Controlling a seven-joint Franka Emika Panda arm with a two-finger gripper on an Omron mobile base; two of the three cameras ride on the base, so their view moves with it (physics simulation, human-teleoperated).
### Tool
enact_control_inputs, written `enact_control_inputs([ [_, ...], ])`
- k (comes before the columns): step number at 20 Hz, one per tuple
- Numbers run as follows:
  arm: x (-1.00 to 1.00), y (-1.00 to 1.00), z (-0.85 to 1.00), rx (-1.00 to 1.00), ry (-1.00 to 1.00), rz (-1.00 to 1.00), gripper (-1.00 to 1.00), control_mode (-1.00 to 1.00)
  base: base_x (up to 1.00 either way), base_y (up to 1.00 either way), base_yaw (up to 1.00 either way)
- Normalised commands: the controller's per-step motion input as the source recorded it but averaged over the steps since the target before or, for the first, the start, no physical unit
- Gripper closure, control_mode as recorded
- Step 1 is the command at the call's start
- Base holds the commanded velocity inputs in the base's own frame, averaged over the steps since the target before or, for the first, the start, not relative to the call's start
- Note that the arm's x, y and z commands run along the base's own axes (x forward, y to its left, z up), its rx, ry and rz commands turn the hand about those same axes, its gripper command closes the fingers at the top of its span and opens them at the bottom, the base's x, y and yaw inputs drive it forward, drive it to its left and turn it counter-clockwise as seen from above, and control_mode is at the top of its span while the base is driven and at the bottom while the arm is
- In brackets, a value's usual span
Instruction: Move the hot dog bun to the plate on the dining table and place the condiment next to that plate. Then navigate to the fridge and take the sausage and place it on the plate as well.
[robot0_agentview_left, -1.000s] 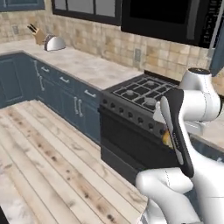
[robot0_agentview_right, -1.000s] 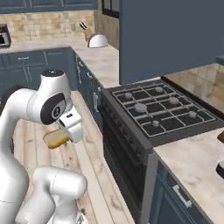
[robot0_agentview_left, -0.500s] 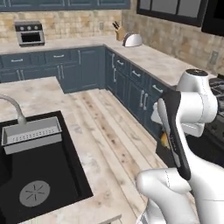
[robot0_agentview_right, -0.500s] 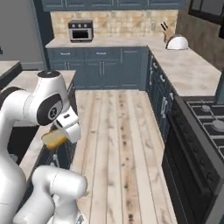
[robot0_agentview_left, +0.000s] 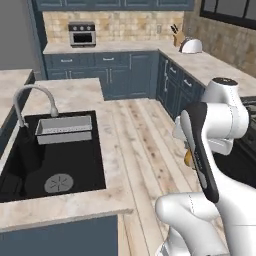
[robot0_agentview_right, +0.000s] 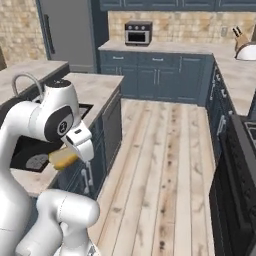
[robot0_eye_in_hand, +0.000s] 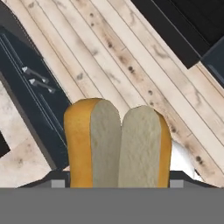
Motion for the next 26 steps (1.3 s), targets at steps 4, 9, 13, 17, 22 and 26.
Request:
enact_control_inputs([
  [4,0.0,0.0,0.0,0.0,0.0,0.0,1.0,1.0,-0.75,-0.47,0.32],
  [9,0.0,0.0,0.0,0.0,0.0,0.0,1.0,1.0,-0.57,0.17,0.34],
  [13,0.0,0.0,0.0,0.0,0.0,0.0,1.0,1.0,-0.19,0.95,0.34],
  [17,0.0,0.0,0.0,0.0,0.0,0.0,1.0,1.0,-0.02,1.0,0.27],
  [22,0.0,0.0,0.0,0.0,0.0,0.0,1.0,1.0,0.0,1.0,0.2],
  [26,0.0,0.0,0.0,0.0,0.0,0.0,1.0,1.0,0.05,1.0,0.09],
])
